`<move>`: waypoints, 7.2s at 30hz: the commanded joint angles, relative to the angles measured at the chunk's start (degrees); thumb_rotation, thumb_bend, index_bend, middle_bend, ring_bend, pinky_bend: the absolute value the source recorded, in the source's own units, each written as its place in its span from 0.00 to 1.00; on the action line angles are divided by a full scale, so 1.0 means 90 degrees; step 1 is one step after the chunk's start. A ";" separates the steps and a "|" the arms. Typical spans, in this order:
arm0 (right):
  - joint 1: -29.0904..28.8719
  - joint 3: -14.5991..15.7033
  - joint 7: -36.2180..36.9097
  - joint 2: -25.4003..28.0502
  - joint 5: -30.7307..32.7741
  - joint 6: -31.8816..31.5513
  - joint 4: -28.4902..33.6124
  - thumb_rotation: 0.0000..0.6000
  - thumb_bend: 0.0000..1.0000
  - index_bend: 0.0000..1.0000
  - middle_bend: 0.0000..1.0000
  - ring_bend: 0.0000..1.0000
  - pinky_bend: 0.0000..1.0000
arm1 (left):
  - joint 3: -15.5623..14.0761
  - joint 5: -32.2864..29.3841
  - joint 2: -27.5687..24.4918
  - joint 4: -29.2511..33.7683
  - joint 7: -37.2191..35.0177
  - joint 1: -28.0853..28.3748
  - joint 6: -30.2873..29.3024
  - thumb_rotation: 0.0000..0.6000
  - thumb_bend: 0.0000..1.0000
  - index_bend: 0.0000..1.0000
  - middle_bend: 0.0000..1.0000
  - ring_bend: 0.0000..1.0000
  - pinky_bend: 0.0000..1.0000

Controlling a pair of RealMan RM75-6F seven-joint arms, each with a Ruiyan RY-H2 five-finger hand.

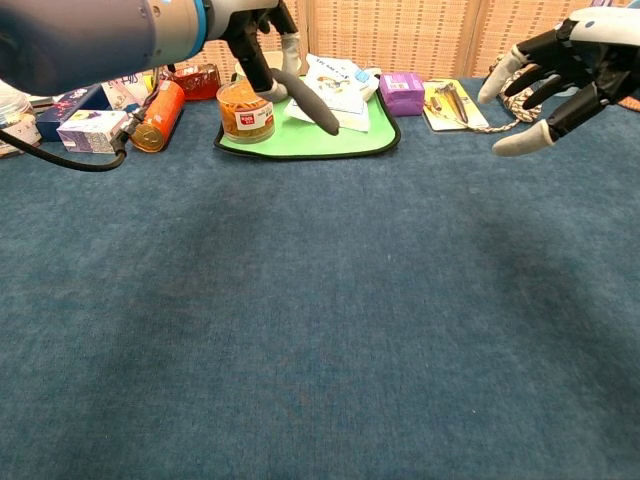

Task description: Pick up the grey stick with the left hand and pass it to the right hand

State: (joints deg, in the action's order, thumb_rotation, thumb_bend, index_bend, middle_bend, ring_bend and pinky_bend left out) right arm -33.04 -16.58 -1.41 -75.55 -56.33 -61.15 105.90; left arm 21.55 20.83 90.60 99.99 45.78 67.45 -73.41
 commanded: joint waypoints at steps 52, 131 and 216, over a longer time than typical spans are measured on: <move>-0.0702 -0.0657 -0.1173 -0.1596 0.1328 -0.1200 -0.0142 1.00 0.10 0.37 0.18 0.19 0.22 | 0.1197 -0.0017 0.2025 -0.1830 0.0280 0.0778 -0.0559 1.00 0.57 0.76 0.19 0.10 0.00; -0.0752 -0.1263 -0.1481 -0.2899 0.1029 -0.1878 -0.1473 1.00 0.10 0.53 0.25 0.22 0.17 | 0.1589 0.0071 0.2418 -0.1926 0.0488 0.0652 -0.0510 1.00 0.57 0.75 0.19 0.08 0.00; -0.0583 -0.1169 -0.1789 -0.2376 0.1344 -0.1465 -0.0986 1.00 0.54 0.73 0.40 0.32 0.25 | 0.1186 0.0536 0.2141 -0.1826 0.0483 0.0472 -0.0251 1.00 0.56 0.75 0.19 0.04 0.00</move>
State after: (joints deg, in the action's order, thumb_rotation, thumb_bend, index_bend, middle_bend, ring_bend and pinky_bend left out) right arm -38.37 -27.11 -17.55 -97.06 -44.28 -74.37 96.99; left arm 32.57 25.30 110.25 83.34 50.22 72.01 -75.87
